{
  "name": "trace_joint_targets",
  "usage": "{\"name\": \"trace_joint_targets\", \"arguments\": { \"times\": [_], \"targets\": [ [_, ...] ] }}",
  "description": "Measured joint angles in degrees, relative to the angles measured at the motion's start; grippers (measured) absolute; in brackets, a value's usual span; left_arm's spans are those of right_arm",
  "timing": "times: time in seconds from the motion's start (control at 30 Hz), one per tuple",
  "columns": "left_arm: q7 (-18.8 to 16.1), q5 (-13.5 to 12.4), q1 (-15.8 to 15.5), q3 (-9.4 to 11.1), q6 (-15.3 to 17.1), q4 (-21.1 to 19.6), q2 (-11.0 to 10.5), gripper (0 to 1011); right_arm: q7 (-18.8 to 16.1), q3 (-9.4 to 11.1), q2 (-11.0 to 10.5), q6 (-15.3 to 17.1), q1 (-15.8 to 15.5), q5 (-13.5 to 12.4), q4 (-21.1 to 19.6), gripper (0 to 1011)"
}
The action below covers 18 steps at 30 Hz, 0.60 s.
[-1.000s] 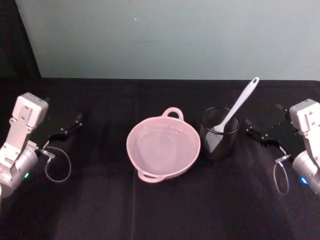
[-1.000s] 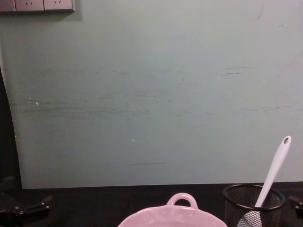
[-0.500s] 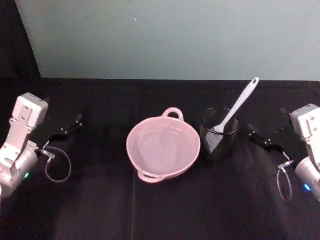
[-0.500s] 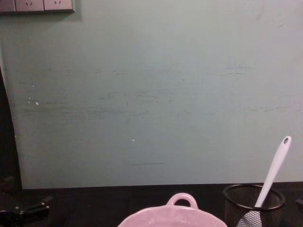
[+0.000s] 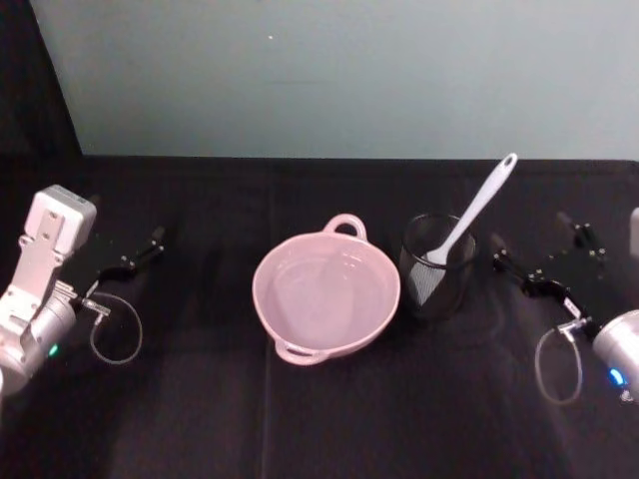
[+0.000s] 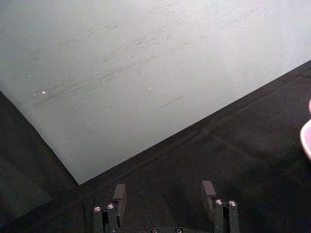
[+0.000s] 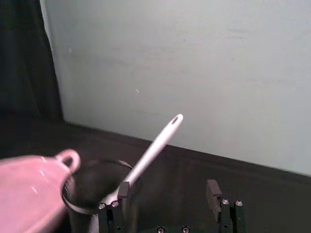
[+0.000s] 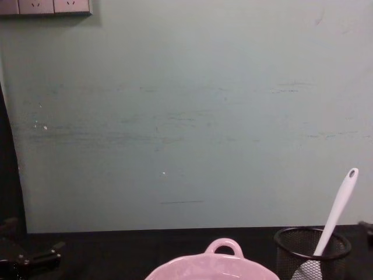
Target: Use the one hand to pick up the spoon and stir the clear water in the bowl.
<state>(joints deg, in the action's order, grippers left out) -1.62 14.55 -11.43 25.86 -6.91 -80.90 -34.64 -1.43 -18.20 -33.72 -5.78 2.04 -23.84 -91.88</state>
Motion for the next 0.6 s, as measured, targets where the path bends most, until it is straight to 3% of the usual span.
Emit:
{"name": "trace_joint_targets", "arguments": {
  "times": [0.1, 0.13, 0.17, 0.43, 0.47, 0.53, 0.6],
  "targets": [
    [0.0, 0.0, 0.0, 0.0, 0.0, 0.0, 0.0, 1011, -4.47, 1.51, 2.93, -0.25, 1.34, -6.55, 2.18, 1003],
    [0.0, 0.0, 0.0, 0.0, 0.0, 0.0, 0.0, 1011, -4.47, 1.51, 2.93, -0.25, 1.34, -6.55, 2.18, 1003],
    [0.0, 0.0, 0.0, 0.0, 0.0, 0.0, 0.0, 1011, -5.88, 2.06, 4.14, -0.2, 2.06, -8.78, 3.16, 1003],
    [0.0, 0.0, 0.0, 0.0, 0.0, 0.0, 0.0, 1011, -11.92, 5.17, 10.33, 1.73, 6.94, -18.75, 9.72, 1003],
    [0.0, 0.0, 0.0, 0.0, 0.0, 0.0, 0.0, 1011, -11.92, 5.17, 10.33, 1.73, 6.94, -18.75, 9.72, 1003],
    [0.0, 0.0, 0.0, 0.0, 0.0, 0.0, 0.0, 1011, -13.9, 6.33, 12.24, 3.24, 8.79, -22.06, 12.19, 1003],
    [0.0, 0.0, 0.0, 0.0, 0.0, 0.0, 0.0, 1011, -14.42, 6.62, 12.68, 3.74, 9.25, -22.97, 12.78, 1003]
  ]
}}
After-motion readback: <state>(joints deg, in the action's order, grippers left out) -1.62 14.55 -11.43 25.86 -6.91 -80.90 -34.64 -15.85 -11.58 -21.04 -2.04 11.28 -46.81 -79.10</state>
